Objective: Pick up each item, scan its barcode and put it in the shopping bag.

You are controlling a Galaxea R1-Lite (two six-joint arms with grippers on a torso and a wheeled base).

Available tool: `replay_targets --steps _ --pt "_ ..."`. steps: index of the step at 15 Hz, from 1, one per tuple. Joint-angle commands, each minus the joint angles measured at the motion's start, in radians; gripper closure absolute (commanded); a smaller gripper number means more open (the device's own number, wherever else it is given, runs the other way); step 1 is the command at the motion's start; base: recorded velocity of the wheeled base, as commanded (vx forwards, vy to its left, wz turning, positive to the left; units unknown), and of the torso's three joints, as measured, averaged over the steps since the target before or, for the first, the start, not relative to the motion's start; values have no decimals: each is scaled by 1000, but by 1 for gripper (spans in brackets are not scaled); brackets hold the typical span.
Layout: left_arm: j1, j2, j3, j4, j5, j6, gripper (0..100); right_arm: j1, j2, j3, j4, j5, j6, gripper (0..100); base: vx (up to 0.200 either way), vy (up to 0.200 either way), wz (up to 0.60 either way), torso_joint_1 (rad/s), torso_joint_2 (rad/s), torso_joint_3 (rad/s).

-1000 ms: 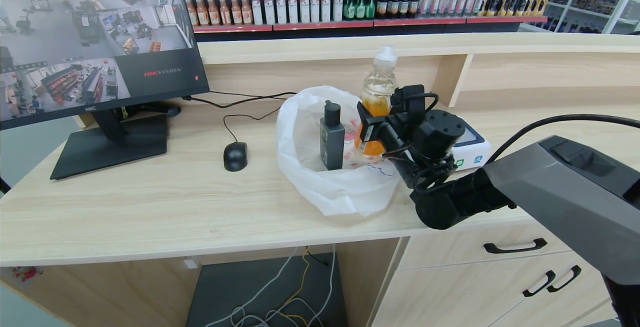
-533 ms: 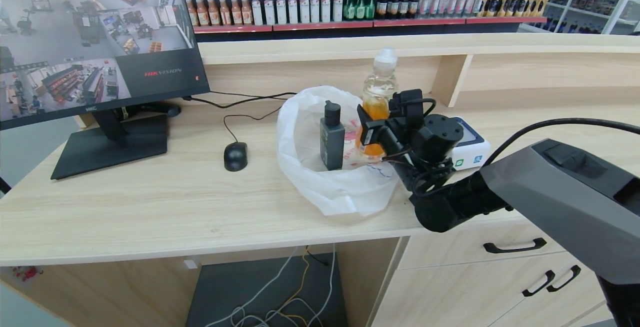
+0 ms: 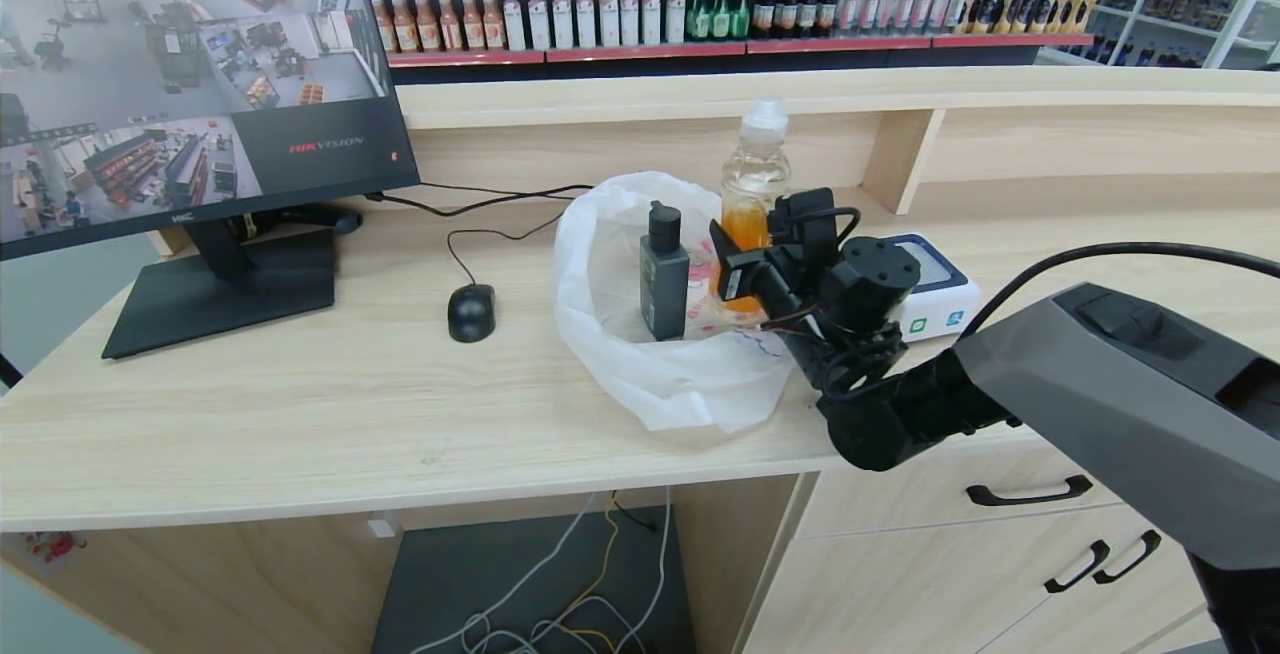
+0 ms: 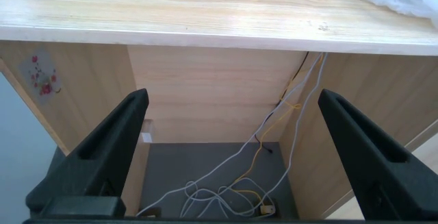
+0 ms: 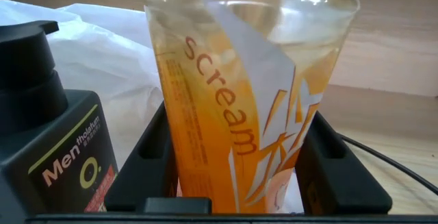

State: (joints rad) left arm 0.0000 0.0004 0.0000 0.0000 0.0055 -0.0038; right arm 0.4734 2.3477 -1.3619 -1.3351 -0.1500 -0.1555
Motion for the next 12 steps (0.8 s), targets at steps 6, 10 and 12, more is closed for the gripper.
replay_targets --steps 6,10,12 --pt "0 0 0 0 1 -1 0 1 4 6 -12 -5 2 0 0 0 0 0 0 0" --pt "0 0 0 0 1 -1 0 -1 5 9 -65 -19 1 0 0 0 0 0 0 0" --pt "0 0 0 0 1 -1 0 -1 1 7 -76 -19 1 0 0 0 0 0 0 0"
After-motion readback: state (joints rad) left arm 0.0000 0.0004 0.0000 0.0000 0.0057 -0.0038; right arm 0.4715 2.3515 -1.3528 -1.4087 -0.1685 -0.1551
